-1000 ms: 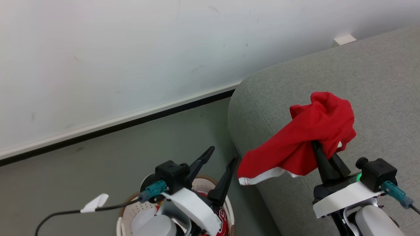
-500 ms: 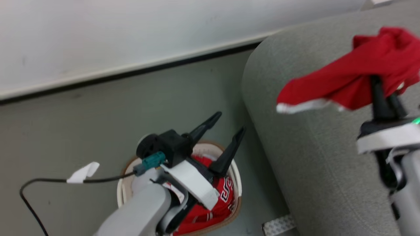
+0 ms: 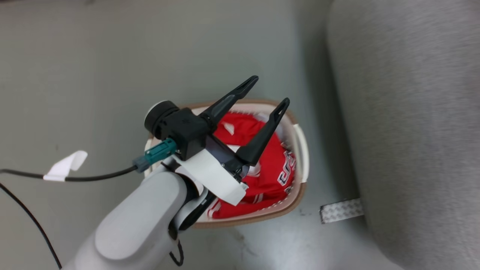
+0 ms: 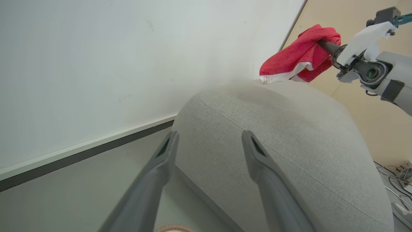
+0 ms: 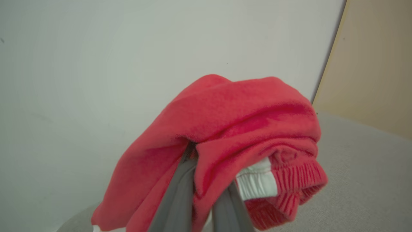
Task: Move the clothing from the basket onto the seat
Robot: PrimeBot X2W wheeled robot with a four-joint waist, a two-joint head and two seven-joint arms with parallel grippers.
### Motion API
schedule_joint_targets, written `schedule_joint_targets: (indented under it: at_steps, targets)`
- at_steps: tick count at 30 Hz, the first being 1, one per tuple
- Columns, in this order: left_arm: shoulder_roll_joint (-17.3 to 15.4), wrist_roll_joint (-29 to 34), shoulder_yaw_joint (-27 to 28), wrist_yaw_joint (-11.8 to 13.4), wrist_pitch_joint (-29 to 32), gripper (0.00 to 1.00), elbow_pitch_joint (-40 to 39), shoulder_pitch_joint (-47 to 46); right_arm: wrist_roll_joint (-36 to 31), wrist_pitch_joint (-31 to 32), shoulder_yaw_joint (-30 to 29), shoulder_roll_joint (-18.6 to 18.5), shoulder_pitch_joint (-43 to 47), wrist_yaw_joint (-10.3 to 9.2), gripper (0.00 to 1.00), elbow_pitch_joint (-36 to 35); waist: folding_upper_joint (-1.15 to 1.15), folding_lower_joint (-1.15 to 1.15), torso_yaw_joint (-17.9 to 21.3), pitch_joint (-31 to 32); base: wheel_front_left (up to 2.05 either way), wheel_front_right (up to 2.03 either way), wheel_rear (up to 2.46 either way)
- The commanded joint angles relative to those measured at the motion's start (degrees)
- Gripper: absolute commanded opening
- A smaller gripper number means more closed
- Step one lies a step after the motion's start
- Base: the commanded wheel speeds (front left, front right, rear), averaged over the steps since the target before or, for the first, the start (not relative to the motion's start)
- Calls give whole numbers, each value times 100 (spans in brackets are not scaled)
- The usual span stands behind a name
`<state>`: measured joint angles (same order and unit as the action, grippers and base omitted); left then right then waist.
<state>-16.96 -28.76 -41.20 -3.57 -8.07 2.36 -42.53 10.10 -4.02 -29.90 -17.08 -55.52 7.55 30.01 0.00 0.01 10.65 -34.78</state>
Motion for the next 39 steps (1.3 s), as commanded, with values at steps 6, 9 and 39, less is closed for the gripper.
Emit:
schedule_joint_targets:
  at_steps: [6, 9, 39]
  targets:
    - [-46, 146, -43, -50, -202, 100, 116, -126, -833, 20, -1203, 366, -185, -12, 0, -90, 0, -1, -591, -610, 0, 0, 0]
    - [-85, 145, -59, -76, -278, 100, 211, -77, -1247, -73, -1611, 658, -55, -12, 9, -135, 0, -1, -601, -607, 0, 0, 0]
    - [-20, -526, 517, 480, -711, 100, 1340, 1732, -1226, -1116, 1783, 1391, 3200, -12, 100, -633, 0, -1, -338, 2462, 0, 0, 0]
